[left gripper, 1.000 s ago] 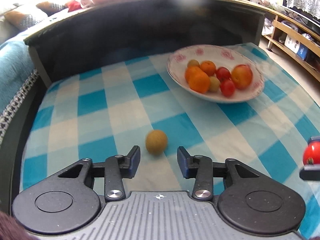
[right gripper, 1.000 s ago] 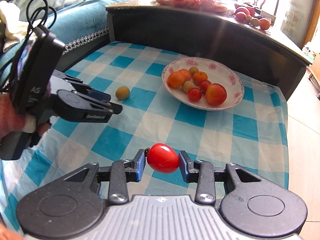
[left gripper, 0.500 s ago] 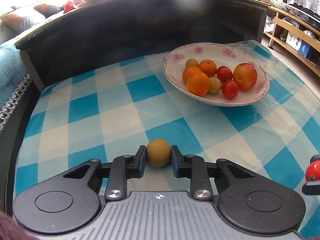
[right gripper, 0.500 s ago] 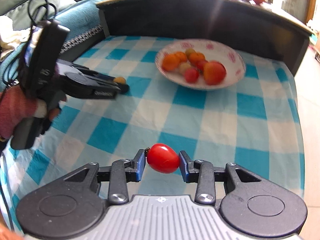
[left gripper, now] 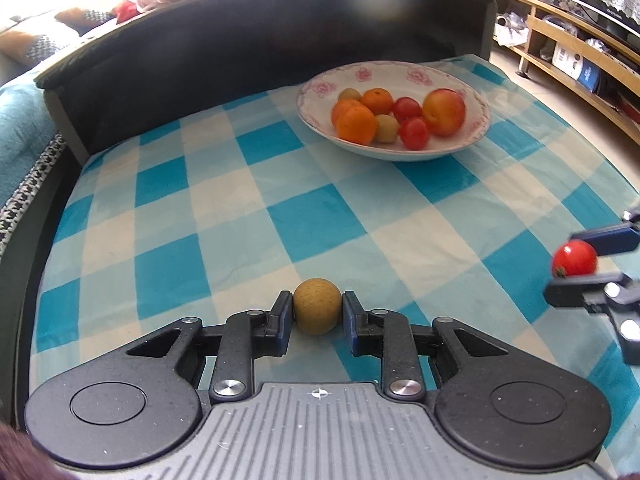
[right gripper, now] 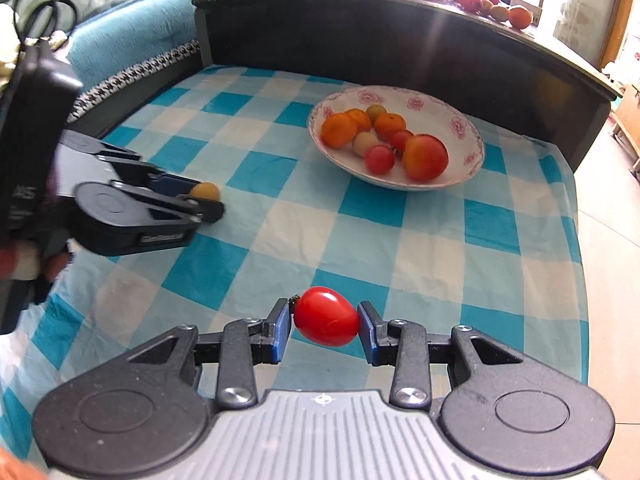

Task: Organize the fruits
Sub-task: 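Carry the tan fruit in the left tool and tomato in the right tool toward the bowl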

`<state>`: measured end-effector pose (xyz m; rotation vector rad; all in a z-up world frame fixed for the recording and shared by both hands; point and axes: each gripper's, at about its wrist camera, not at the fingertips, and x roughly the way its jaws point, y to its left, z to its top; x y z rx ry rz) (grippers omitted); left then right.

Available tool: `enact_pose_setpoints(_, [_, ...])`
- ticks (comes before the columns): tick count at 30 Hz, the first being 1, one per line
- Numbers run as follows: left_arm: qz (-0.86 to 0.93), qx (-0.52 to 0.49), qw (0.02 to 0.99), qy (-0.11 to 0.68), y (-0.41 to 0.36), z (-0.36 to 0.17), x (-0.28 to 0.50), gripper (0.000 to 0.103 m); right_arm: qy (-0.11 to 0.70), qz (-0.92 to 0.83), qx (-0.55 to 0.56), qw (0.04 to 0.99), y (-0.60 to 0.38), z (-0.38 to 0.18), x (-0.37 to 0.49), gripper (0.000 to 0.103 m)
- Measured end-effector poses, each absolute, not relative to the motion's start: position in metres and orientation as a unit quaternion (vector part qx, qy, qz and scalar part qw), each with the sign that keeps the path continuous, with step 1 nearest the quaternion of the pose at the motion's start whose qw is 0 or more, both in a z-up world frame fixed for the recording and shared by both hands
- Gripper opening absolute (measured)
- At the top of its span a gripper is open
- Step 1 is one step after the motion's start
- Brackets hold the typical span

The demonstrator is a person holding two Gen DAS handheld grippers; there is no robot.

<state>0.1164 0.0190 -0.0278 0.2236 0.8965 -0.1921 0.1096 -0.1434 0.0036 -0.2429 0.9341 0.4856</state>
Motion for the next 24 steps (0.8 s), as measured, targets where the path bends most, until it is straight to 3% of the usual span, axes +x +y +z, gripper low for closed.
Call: enact_pose_setpoints(24, [-0.108, 0.115, 0.896, 0.415, 0.003, -0.015, 0.107, 0.033, 0.44, 0.218, -0.13, 0.861, -0.13, 0.001, 0.121, 0.038])
